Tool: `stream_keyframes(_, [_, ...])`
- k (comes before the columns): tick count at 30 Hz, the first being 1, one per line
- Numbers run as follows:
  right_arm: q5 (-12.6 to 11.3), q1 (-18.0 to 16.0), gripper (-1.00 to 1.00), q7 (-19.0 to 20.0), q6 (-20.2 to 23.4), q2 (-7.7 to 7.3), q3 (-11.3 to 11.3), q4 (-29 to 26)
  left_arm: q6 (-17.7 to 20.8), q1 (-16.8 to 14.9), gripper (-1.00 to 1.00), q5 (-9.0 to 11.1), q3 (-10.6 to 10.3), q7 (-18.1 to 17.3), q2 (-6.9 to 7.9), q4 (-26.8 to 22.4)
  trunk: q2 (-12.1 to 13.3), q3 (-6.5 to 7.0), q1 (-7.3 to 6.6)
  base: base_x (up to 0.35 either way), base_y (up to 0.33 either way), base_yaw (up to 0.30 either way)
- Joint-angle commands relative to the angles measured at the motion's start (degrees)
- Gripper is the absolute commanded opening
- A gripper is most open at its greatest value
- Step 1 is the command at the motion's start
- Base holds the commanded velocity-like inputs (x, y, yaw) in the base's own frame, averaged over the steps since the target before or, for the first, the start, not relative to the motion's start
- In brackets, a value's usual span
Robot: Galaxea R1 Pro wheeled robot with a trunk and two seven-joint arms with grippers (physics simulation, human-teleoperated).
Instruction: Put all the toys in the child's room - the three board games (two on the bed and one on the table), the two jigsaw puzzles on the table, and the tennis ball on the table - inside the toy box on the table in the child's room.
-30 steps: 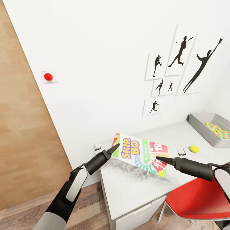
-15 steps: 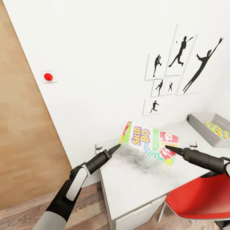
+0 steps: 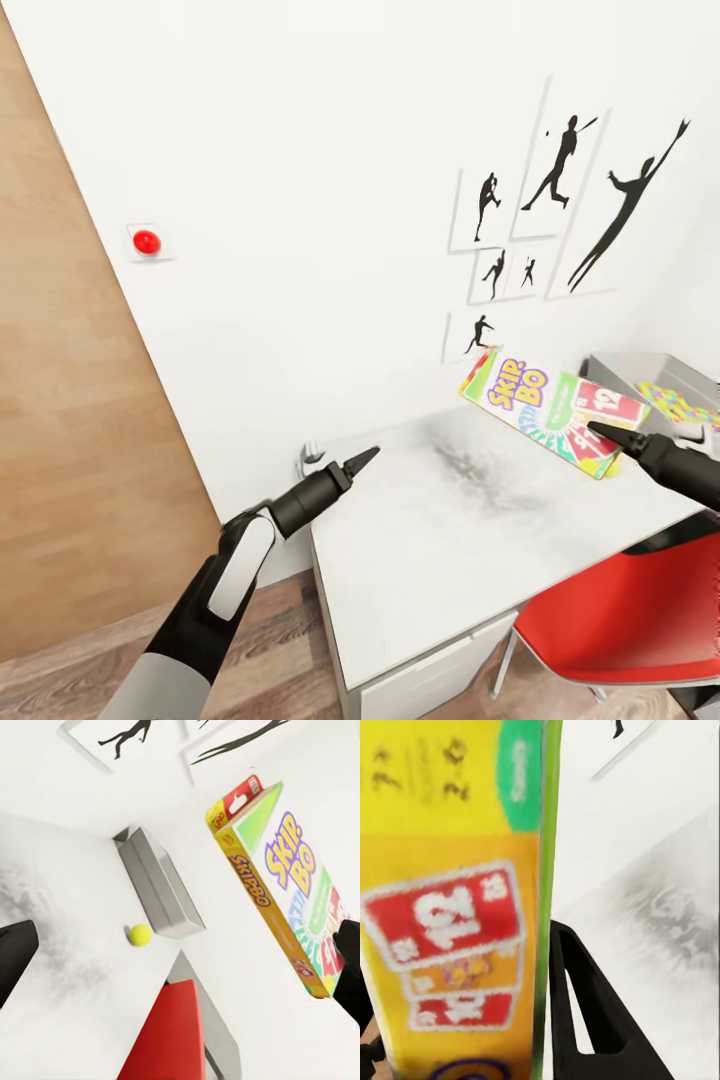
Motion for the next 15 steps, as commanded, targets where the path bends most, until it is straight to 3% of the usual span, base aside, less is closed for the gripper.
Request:
stream_keyframes(1, [0.24,-0.12,-1.0,0.27,0.29,0.01,-0.45,0.07,0.75,-0.14,1.0,0.5,-0.02,1.26,-0.04,-0.62,-0.12,-0.08,0.04,0.0,0.0,-0.156])
stream_keyframes(4, [0.09,-0.18,-1.0,-0.14,0.29,0.03,-0.99,0.17,1.15,-0.24,1.0,0.6,-0.57,3.83,-0.08,-2.01,-0.12,0.03,0.04,0.0,0.0,-0.181])
stream_keyframes(8, [-0.1,-0.24,-1.0,-0.58,0.29,0.04,-1.72,0.27,1.6,-0.34,1.0,0.84,-2.8,7.6,-0.04,-4.35,-0.12,0.2,0.04,0.0,0.0,-0.218])
stream_keyframes(15, [-0.23,-0.21,-1.0,-0.8,0.29,0.05,-3.15,0.32,4.49,-0.42,1.0,0.66,-4.39,10.96,0.0,-6.09,-0.12,0.51,0.04,0.0,0.0,-0.241])
